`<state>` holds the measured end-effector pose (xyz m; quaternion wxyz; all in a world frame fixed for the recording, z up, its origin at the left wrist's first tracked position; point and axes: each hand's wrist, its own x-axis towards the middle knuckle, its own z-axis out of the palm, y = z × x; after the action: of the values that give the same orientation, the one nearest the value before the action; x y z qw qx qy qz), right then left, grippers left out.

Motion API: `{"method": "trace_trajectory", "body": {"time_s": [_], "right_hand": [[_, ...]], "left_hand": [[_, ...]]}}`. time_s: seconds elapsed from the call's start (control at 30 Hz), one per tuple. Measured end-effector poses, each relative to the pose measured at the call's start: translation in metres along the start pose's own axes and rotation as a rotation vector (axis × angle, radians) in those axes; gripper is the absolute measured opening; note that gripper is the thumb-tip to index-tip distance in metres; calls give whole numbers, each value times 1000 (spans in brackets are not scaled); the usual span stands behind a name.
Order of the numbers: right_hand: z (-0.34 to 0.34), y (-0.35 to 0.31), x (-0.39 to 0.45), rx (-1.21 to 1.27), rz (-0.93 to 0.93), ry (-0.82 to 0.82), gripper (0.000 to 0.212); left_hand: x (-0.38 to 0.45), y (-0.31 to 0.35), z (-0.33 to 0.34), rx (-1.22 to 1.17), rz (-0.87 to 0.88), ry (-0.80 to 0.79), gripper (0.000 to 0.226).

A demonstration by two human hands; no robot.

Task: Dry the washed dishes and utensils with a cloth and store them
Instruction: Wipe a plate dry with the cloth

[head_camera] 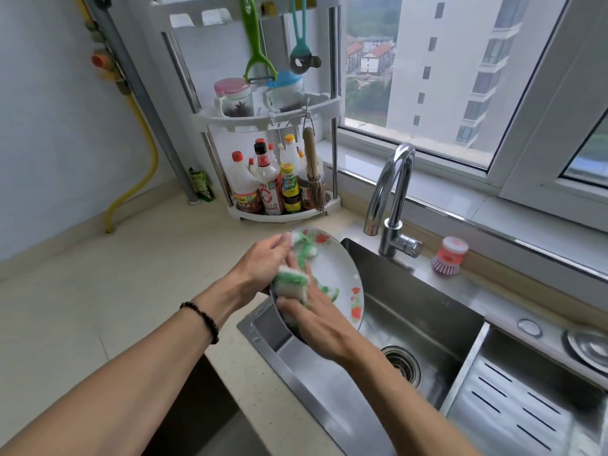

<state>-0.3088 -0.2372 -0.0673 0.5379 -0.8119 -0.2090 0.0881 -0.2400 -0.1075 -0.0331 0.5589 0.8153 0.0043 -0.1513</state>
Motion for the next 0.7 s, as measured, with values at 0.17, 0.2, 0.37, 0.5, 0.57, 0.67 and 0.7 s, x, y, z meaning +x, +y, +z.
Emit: {"method": "trace_trajectory", "body": {"time_s": [0.17,0.2,0.37,0.5,0.57,0.67,0.7], "right_hand": [[-15,17,4,160,151,107,72],[-13,17,4,194,125,124,58],[2,23,-27,-106,29,-158,62],[-12,48,-19,-390,167,-94,108],[-1,36,-15,-324,83,-44,108],[7,33,-18,-323,8,-37,105],[1,43,-17,-398,37,-52,106]], "left_hand": [[-4,0,13,173,101,46,41],[-5,0,16,212,123,53,37],[0,7,0,104,96,98,35],[-1,1,6,139,118,322,35],[-3,0,15,123,117,440,40],[-6,1,15,169,148,413,39],[-6,0,13,192,159,393,38]]}}
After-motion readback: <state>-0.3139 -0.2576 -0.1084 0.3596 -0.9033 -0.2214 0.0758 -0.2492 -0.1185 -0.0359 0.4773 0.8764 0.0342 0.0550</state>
